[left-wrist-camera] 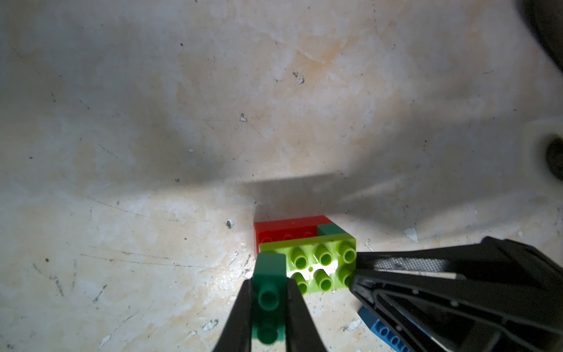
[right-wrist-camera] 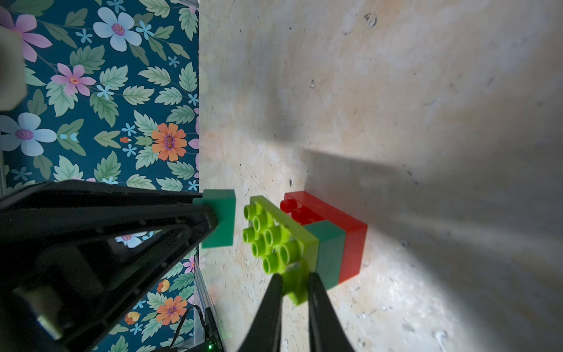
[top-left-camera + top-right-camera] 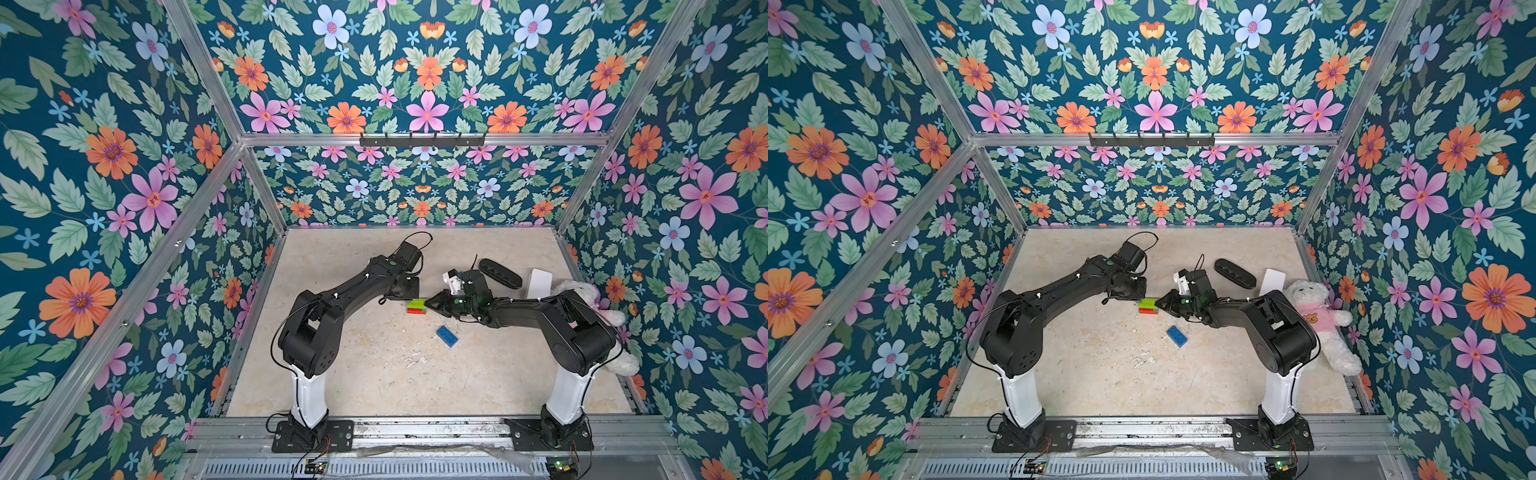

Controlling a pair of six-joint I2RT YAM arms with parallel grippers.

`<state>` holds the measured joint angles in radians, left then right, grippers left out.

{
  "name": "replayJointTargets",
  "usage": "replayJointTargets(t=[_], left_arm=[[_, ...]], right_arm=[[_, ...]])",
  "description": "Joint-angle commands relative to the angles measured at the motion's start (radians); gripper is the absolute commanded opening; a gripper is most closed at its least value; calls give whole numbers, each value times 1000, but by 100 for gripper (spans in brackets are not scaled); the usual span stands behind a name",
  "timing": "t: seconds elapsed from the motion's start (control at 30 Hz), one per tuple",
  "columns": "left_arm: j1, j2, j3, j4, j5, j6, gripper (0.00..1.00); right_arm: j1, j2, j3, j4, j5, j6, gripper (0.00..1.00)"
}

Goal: Assemble the number 5 with lego
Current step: Assemble the lego brick with the lego brick.

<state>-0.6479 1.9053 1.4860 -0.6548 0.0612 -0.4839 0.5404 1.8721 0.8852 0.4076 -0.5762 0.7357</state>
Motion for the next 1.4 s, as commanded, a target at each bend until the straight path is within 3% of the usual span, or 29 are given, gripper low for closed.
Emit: replayJointTargets(t=[0.0,1.37], left_arm=[[0,7,-4,-17,2,12,0],[-14,28,19,-31,43,-5,0]], right_arm=[[0,11,-8,-144,70,-6,18],[1,35,-23,-142,82,-10,18]])
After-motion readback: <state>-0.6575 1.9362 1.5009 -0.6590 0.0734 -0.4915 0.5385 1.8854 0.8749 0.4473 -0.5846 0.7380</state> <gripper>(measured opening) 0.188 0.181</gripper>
